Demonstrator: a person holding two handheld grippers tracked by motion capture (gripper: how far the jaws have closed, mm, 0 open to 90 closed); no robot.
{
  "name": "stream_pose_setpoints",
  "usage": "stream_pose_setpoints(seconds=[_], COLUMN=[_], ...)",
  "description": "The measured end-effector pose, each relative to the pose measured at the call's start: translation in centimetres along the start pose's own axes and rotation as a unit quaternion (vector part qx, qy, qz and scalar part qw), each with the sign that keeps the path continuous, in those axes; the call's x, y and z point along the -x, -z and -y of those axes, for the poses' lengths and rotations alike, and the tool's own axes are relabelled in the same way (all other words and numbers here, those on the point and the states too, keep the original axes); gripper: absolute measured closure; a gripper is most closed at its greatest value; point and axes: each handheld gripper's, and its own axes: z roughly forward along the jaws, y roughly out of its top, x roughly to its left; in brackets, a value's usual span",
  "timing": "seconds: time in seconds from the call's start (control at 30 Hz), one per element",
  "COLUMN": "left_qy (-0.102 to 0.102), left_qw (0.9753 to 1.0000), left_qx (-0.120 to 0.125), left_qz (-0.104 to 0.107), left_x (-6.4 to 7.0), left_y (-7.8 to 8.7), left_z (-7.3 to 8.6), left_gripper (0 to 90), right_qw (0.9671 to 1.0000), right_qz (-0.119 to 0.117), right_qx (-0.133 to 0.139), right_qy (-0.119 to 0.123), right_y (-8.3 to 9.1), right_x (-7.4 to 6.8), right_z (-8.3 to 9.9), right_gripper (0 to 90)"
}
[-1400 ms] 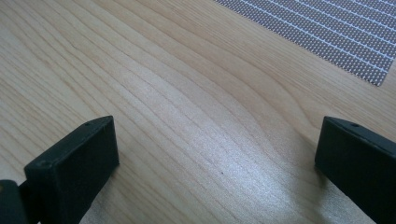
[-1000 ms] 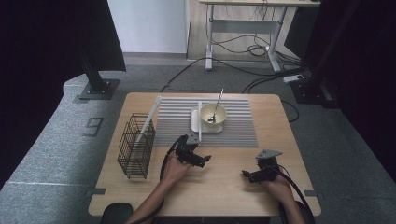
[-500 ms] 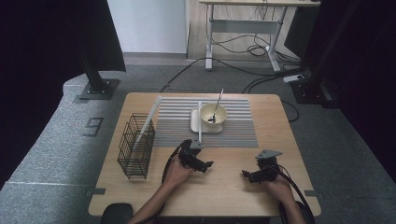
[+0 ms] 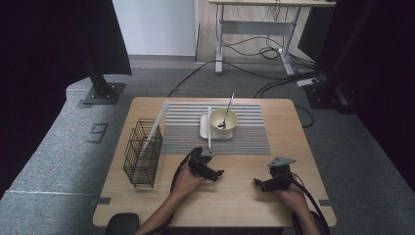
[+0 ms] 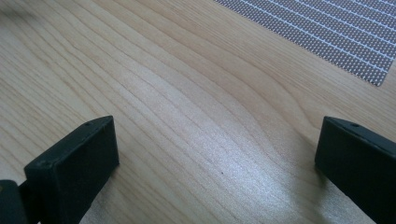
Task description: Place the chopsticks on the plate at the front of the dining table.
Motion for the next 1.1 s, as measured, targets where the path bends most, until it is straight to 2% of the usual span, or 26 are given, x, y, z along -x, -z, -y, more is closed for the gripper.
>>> stream_pose_setpoints(seconds=[0.43,1.1], left_qy=[0.003,0.009], left_qw=[0.9999,0.9999], left_qx=[-0.015,-0.012], left_qz=[-0.003,-0.005], left_x=[-0.31,-0.65], left_y=[-0.38,-0.53], left_z=[-0.26,-0.42], left_gripper=[0.0,0.0], right_qw=[1.0000,1.0000], right_qz=[0.000,0.000], right_qx=[0.000,0.000], right_qy=[0.000,0.000], right_y=[0.00,0.00], right_x=[0.00,0.00], right_z=[0.00,0.00], right_gripper=[0.0,0.0])
